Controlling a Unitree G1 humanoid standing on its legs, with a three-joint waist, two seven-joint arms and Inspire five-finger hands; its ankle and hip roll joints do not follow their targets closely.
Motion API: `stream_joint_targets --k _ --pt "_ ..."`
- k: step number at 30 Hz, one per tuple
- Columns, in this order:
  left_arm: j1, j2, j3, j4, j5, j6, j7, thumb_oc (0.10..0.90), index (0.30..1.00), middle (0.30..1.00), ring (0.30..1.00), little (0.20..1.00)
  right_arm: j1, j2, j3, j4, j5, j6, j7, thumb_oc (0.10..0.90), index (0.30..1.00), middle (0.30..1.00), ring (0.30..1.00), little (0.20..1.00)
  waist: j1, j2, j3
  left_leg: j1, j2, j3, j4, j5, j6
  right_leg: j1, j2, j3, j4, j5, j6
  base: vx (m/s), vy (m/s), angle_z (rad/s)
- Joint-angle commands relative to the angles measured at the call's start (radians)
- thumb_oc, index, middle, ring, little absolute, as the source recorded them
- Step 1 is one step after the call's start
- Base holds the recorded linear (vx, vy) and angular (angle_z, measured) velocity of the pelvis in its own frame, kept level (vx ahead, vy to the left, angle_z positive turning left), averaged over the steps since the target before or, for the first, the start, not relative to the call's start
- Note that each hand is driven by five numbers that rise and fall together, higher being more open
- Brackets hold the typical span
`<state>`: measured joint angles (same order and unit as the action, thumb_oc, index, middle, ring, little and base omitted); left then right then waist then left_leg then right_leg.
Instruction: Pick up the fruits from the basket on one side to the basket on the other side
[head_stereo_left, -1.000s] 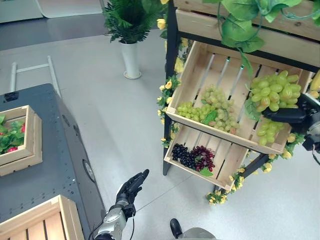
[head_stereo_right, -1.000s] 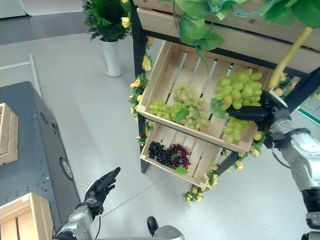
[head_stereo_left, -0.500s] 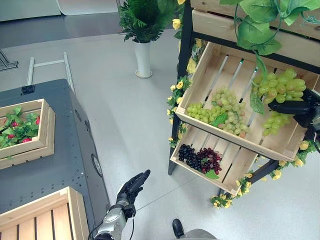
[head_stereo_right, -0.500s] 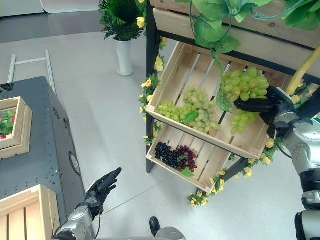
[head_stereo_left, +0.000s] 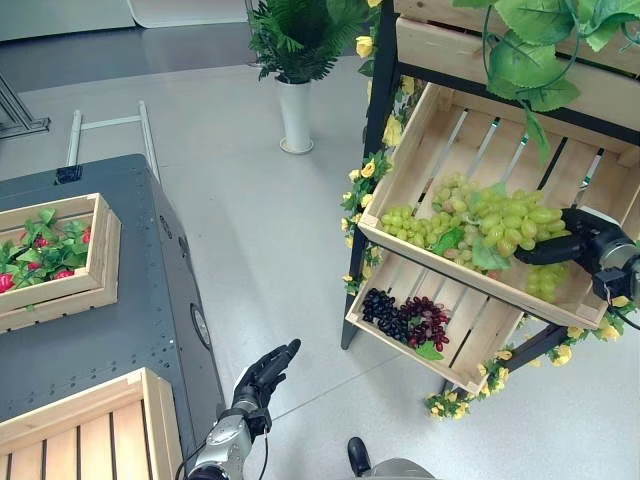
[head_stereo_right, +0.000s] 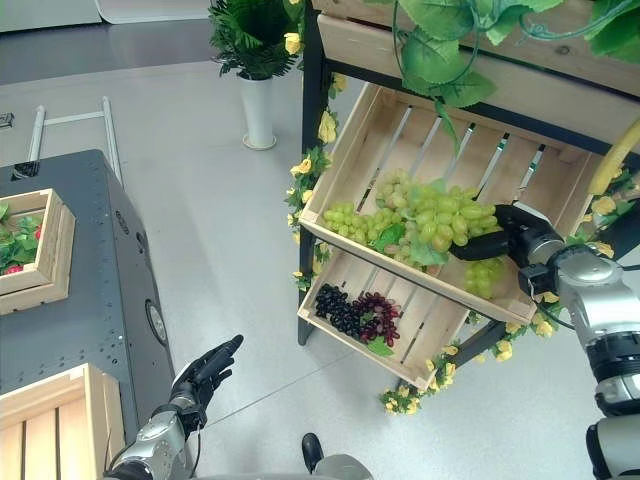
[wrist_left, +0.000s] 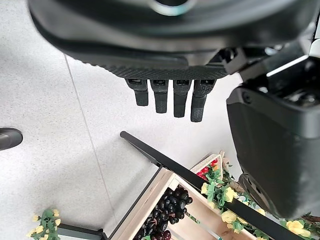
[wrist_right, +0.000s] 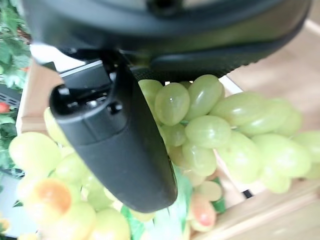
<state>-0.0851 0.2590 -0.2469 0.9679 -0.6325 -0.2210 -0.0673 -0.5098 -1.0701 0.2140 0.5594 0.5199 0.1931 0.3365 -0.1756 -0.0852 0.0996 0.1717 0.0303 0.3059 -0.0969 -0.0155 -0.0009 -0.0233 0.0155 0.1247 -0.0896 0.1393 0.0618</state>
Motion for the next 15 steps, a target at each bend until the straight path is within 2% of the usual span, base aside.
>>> stream_joint_targets --k 1,2,3,7,15 --pt "-0.1 0.041 -0.02 -0.01 0.015 -0.047 -0.015 0.8 0.9 0.9 0.9 0.9 -0.253 -0.095 0.006 0.108 -0.074 -0.084 -0.003 0.4 0.3 0.3 0.3 0.3 0.029 -0.042 -0.037 -0.002 -0.047 -0.033 0.01 -0.092 0.037 0.068 0.037 -0.022 0.002 -0.078 0.019 0.0 0.0 0.0" --pt "-0.1 0.041 -0.02 -0.011 0.016 -0.047 -0.015 0.8 0.9 0.9 0.9 0.9 -0.257 -0.099 0.013 0.116 -0.086 -0.087 -0.005 0.538 0.507 0.507 0.507 0.507 0.029 -0.041 -0.038 -0.002 -0.046 -0.032 0.01 -0.092 0.037 0.068 0.036 -0.021 0.002 -0.077 0.019 0.0 0.0 0.0" --pt "-0.1 0.039 -0.021 -0.012 0.014 -0.047 -0.015 0.8 0.9 0.9 0.9 0.9 -0.262 -0.108 0.022 0.122 -0.112 -0.091 -0.018 0.8 0.9 0.9 0.9 0.9 0.028 -0.041 -0.038 -0.001 -0.047 -0.03 0.01 -0.092 0.037 0.069 0.036 -0.02 0.002 -0.077 0.019 0.0 0.0 0.0" --pt "-0.097 0.037 -0.022 -0.022 0.018 -0.041 -0.01 0.8 0.9 0.9 0.9 0.9 -0.269 -0.117 0.034 0.134 -0.14 -0.108 -0.046 0.8 0.9 0.9 0.9 0.9 0.028 -0.038 -0.037 -0.003 -0.048 -0.03 0.01 -0.091 0.039 0.068 0.036 -0.015 0.002 -0.076 0.019 0.0 0.0 0.0" --pt "-0.088 0.04 -0.01 -0.038 -0.011 -0.053 -0.041 0.8 0.9 0.9 0.9 0.9 -0.231 -0.126 0.011 0.092 -0.143 -0.101 -0.079 0.8 0.9 0.9 0.9 0.9 0.024 -0.039 -0.037 -0.005 -0.049 -0.031 0.01 -0.092 0.038 0.064 0.035 -0.011 0.002 -0.075 0.02 0.0 0.0 0.0"
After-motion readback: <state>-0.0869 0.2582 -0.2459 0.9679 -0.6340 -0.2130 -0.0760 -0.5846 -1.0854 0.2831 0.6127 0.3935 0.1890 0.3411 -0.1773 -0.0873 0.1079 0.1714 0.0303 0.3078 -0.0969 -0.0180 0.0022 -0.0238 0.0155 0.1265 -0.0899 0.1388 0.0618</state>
